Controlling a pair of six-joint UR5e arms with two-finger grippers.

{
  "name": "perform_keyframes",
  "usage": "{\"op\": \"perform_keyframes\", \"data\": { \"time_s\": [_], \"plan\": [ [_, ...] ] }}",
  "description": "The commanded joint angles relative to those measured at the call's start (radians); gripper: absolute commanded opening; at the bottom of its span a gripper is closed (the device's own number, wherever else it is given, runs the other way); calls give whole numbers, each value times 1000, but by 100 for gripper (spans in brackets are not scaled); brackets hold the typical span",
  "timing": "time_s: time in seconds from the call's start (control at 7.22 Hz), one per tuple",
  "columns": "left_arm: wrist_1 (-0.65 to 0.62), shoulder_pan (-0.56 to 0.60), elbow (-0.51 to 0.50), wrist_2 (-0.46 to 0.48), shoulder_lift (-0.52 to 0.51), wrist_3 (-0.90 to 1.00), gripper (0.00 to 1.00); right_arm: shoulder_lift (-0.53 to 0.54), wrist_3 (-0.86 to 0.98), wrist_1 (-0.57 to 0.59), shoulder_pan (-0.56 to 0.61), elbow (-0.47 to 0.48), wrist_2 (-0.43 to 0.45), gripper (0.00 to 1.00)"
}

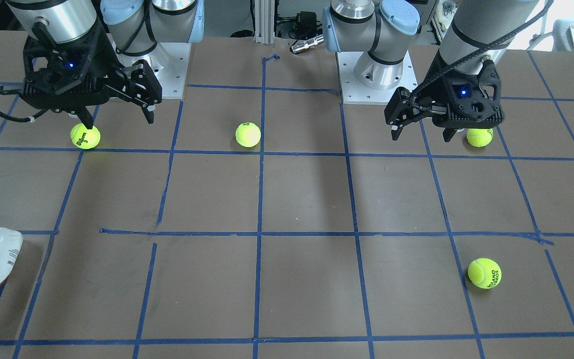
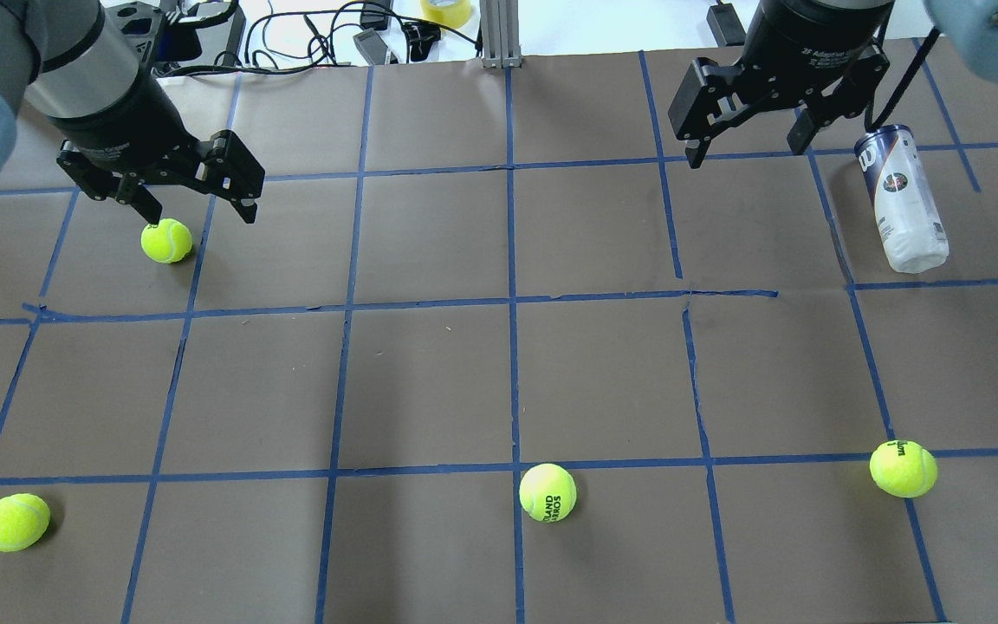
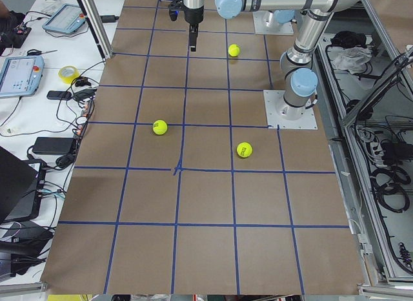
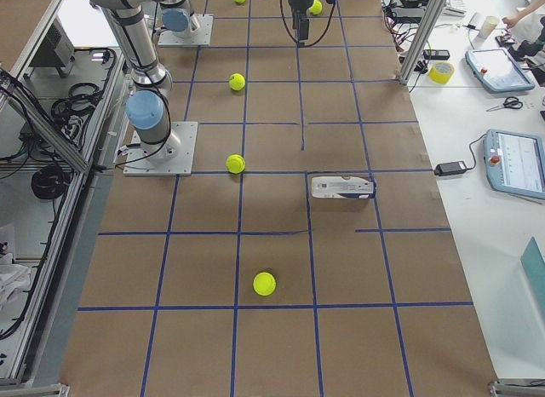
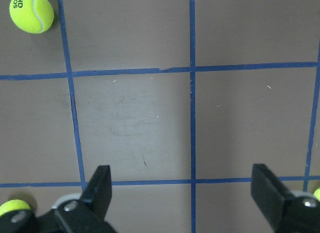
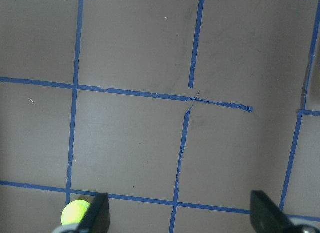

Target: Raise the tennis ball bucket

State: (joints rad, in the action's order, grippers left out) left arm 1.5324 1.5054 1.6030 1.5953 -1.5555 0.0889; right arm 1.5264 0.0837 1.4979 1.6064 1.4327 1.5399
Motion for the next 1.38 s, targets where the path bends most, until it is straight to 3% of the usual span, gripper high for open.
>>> {"op": "perform_keyframes", "data": {
  "time_s": [0.0,0.69,1.11,1.25],
  "plan": [
    [0,-1,0,-2,0,0,100,1,1,-1,1,0,0,100],
    [0,-1,0,-2,0,2,100,0,5,18,-38,-2,0,100],
    [0,-2,2,0,0,6,100,-38,16,24,-240,-23,-1,100],
    [0,-5,0,-2,-2,6,100,-113,22,79,-299,-34,8,100]
  ]
}}
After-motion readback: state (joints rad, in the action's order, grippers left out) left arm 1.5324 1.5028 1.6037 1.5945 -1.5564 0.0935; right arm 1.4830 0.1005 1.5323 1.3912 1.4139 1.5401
